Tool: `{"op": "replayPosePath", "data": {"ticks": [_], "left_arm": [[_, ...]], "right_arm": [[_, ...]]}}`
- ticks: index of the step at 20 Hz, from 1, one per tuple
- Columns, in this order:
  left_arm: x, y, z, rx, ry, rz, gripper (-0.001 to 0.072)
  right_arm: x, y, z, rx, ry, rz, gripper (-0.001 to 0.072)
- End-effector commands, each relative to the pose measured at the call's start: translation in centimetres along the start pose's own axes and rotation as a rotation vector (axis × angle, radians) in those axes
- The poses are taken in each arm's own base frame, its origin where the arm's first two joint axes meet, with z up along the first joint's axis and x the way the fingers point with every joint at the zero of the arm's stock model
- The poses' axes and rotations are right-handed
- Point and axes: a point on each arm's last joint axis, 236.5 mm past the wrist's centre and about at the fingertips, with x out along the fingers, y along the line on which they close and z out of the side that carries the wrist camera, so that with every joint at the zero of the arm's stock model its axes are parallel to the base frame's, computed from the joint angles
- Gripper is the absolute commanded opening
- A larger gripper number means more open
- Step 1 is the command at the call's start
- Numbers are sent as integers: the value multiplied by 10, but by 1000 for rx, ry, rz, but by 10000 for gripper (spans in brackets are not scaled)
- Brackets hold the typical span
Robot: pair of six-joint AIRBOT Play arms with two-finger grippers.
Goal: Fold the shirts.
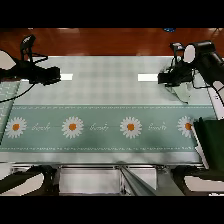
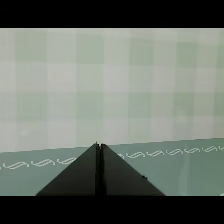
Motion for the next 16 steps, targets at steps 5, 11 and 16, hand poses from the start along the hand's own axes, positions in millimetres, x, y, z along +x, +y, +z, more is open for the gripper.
{"op": "replayPosePath", "data": {"ticks": [5, 11, 16], "left_arm": [[0, 0, 0, 0, 0, 0, 19], [0, 0, 0, 0, 0, 0, 19], [0, 0, 2, 0, -9, 0, 19]], "right_arm": [[0, 1, 0, -1, 0, 1, 27], [0, 1, 0, -1, 0, 1, 27], [0, 2, 8, -1, -36, 8, 27]]}}
